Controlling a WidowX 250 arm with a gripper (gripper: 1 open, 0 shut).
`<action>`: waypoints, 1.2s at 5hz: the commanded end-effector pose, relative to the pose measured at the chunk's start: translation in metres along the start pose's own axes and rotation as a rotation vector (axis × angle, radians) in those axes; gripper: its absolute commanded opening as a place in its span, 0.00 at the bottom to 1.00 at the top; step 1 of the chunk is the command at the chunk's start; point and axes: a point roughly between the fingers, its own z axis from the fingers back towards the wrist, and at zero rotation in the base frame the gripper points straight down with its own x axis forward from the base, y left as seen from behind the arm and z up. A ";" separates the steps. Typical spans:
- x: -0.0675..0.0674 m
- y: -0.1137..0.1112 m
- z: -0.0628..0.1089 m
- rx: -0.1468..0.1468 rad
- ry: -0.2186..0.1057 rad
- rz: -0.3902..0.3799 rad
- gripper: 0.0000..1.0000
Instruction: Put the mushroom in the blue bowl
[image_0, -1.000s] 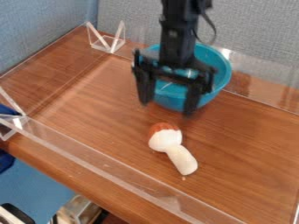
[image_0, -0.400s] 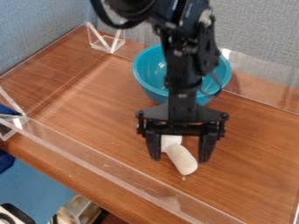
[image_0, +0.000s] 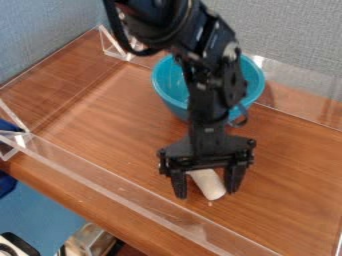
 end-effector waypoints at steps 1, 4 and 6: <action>0.004 -0.006 -0.004 -0.012 -0.032 0.020 1.00; 0.008 -0.006 -0.003 0.010 -0.069 0.057 0.00; 0.011 -0.003 -0.002 0.018 -0.089 0.091 0.00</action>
